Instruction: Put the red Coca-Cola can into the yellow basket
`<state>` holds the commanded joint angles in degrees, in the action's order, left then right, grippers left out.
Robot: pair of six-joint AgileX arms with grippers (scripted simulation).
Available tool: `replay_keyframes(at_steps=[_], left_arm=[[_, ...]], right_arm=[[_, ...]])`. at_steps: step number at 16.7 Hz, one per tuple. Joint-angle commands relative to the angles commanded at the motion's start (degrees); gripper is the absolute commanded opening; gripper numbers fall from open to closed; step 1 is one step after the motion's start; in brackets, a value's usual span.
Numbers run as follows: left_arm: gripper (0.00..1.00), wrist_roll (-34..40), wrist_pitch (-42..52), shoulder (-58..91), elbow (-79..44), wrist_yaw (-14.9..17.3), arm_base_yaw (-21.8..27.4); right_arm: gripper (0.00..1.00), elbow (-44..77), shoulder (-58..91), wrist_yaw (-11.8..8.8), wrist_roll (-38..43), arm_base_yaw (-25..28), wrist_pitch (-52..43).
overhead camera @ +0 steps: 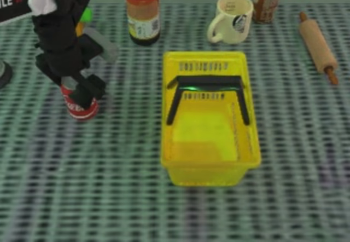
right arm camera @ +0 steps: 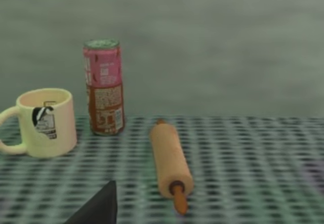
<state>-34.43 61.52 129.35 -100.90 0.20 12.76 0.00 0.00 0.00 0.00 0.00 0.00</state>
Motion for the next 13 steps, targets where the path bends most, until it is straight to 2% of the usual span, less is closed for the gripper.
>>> replay_keyframes(at_steps=[5, 7, 10, 13], left_arm=[[0.00, -0.07, -0.02, -0.15, 0.05, 0.02, -0.07], [0.00, 0.41, -1.64, -0.19, 0.39, 1.51, 0.16], [0.00, 2.56, -8.54, -0.18, 1.59, 7.23, 0.79], [0.00, 6.29, -20.74, -0.27, 3.71, 16.18, 1.53]], right_arm=[[1.00, 0.00, 0.00, 0.00, 0.00, 0.00, 0.00], [1.00, 0.00, 0.00, 0.00, 0.00, 0.00, 0.00], [1.00, 0.00, 0.00, 0.00, 0.00, 0.00, 0.00], [1.00, 0.00, 0.00, 0.00, 0.00, 0.00, 0.00]])
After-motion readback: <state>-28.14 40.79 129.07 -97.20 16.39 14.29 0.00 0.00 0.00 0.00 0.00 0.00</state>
